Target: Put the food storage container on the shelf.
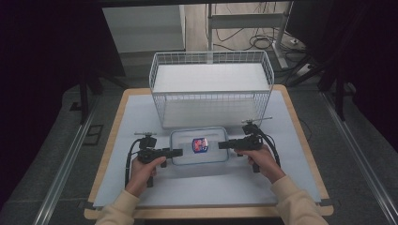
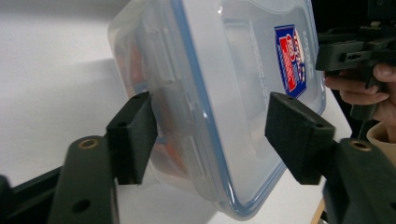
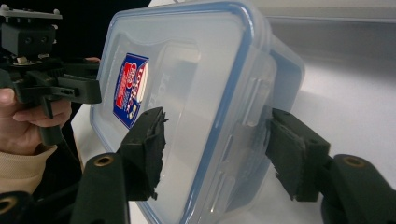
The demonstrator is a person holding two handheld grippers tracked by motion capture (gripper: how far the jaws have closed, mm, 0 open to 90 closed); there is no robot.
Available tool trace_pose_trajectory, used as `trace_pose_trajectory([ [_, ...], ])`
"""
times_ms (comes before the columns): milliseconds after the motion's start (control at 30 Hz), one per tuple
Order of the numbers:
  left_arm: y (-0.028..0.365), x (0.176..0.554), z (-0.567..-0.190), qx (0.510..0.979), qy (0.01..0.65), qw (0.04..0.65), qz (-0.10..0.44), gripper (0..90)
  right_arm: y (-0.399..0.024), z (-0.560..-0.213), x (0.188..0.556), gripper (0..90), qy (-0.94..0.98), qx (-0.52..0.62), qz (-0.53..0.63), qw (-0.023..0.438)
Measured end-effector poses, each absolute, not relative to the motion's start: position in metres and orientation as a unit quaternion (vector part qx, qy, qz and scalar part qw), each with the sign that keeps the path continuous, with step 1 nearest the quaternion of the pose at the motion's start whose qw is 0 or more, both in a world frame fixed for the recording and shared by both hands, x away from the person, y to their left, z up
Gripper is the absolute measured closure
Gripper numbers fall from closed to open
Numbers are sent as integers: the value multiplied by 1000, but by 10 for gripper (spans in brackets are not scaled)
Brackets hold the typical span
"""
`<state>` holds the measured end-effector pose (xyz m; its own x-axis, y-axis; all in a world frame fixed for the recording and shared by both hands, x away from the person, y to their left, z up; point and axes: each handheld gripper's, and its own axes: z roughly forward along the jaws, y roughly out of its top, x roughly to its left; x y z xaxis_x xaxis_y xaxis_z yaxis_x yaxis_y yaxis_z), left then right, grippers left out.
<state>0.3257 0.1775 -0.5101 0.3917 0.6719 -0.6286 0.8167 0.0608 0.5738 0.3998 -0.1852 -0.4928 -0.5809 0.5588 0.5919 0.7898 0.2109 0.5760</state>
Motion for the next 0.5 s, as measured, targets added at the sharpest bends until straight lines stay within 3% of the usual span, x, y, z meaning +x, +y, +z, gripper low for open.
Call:
trace_pose_trajectory([
  [500, 181, 315, -508, 685, 531, 495, -67, 440, -193, -489, 383, 474, -771, -423, -462, 116],
])
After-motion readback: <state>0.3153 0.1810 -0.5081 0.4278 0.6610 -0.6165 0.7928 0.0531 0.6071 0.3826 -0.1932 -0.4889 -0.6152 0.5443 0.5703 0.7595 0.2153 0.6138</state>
